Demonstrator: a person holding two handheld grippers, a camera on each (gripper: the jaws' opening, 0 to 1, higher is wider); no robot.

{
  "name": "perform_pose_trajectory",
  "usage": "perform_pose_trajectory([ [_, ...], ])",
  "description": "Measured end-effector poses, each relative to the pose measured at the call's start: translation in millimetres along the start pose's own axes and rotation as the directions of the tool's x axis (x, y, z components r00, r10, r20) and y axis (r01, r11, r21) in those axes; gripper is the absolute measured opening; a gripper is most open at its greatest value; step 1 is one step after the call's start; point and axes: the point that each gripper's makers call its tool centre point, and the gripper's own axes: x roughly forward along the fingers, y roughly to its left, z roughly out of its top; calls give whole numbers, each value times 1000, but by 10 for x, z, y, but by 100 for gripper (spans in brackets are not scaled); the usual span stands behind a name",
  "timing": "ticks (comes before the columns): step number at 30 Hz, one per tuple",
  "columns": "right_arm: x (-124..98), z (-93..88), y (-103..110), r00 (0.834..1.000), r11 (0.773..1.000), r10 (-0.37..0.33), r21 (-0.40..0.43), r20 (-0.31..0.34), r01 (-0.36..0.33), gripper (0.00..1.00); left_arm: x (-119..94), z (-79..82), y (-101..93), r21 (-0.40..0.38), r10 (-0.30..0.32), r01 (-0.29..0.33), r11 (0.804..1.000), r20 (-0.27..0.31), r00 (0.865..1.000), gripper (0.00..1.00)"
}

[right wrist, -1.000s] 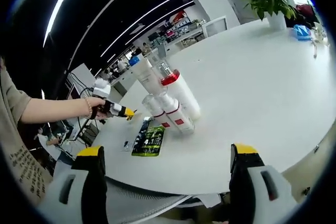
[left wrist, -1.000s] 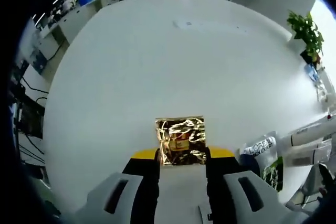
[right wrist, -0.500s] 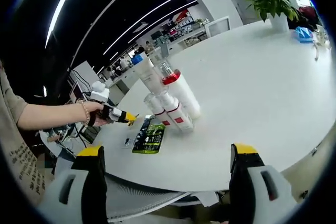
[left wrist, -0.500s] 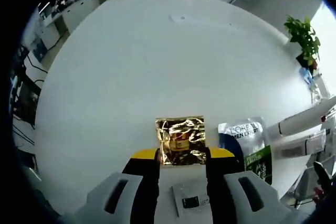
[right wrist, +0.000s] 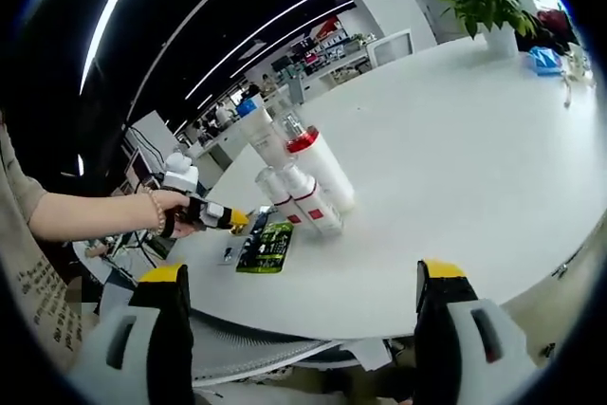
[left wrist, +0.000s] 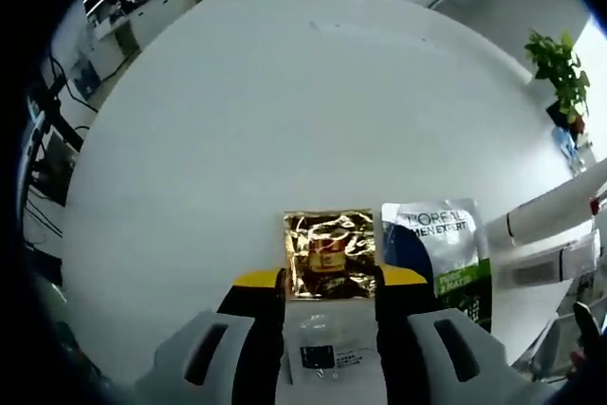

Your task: Arrange the skincare products in the storage area until every visible bottle or jar stands upright without overlapping.

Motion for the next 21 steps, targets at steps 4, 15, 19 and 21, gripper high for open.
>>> perform_pose_trajectory([
  [4,-29,14,-26,1000,1000,-5,2,5,5,100,6,-28,17,0,9,-9,1000,0,1000,35],
  [15,-45,9,16,1000,1000,0,-3,4,0,100,12,-22,19,-10,-9,9,1000,5,1000,39],
  [19,-46,21,44,1000,1000,2,-10,4,-2,100,-23,-19,3,-4,-16,16,1000,11,1000,40],
  [21,-42,33,62,1000,1000,4,-15,7,-4,100,-57,-14,-5,-11,-25,25,1000,19,1000,43],
])
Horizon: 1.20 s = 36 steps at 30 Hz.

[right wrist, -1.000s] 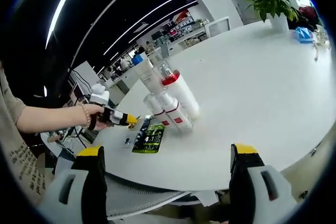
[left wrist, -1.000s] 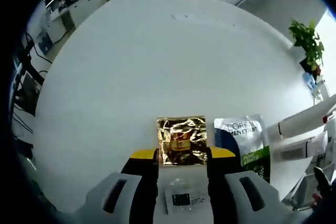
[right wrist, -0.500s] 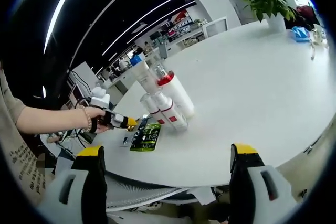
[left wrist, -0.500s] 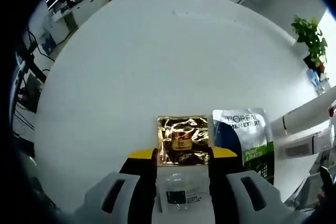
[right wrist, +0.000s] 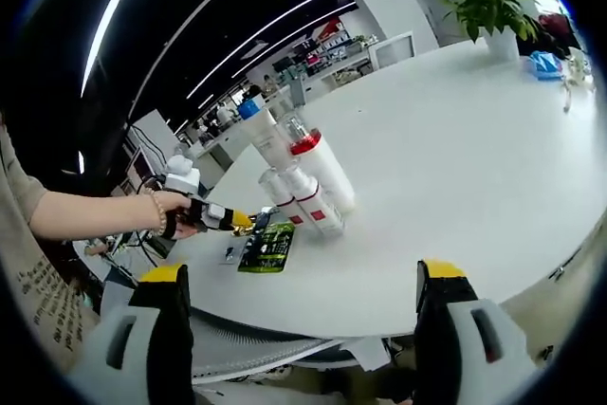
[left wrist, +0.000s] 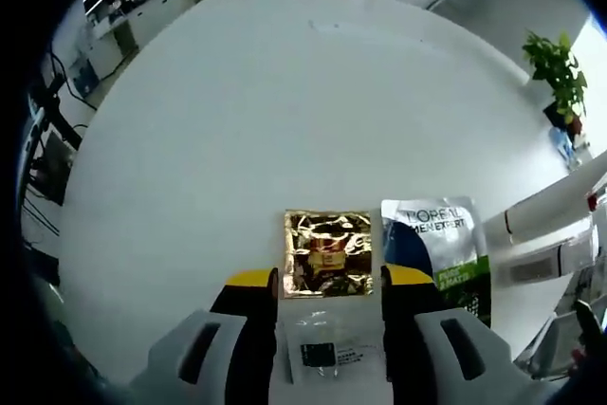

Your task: Arrange the skincare products in the storage area until every visible bottle or jar stands upright without overlapping.

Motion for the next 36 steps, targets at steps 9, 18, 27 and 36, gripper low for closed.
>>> perform_pose_trajectory([
  [9,96,35,114,1000,999,21,-33,-7,-22,100,-205,-19,-83,24,-62,61,998,36,997,54],
  [18,204,40,146,998,988,28,-152,-47,-35,100,-476,-197,-93,114,-138,127,985,88,987,68],
  [27,238,135,130,999,980,24,-194,-47,-33,100,-840,-283,48,152,-222,192,970,214,951,83],
  [36,282,210,196,998,972,45,-231,-41,-53,100,-1233,-329,-22,283,-348,261,923,323,880,97],
])
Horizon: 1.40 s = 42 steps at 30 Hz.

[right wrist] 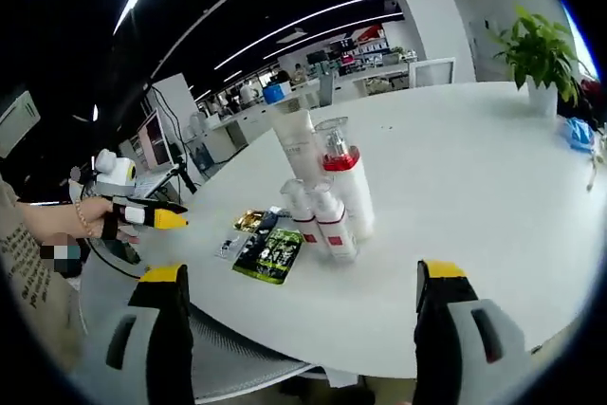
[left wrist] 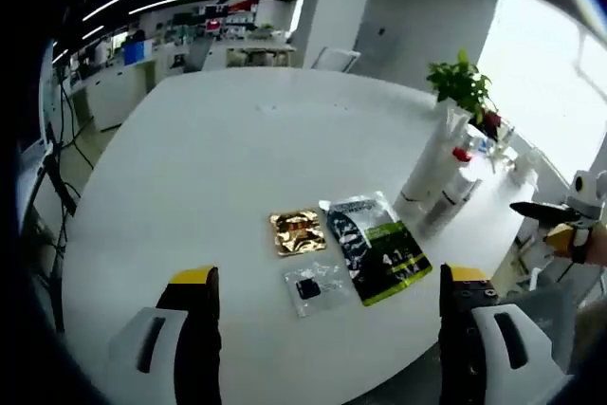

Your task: Arrange the skincare products in the storage area until every visible bottle or jar stands upright without overlapping.

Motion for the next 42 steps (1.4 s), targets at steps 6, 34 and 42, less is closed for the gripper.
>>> perform_pose_trajectory([
  [6,42,7,45,1000,1000,13,-21,2,-13,100,-242,36,-45,65,-10,6,998,55,998,97],
  [34,18,-79,-25,1000,1000,-5,-8,-10,4,100,-436,-52,-28,160,-10,-5,987,92,996,97],
  [42,31,-117,-34,1000,1000,-5,-5,-24,4,100,-424,-77,-21,162,-11,-2,987,77,997,97],
])
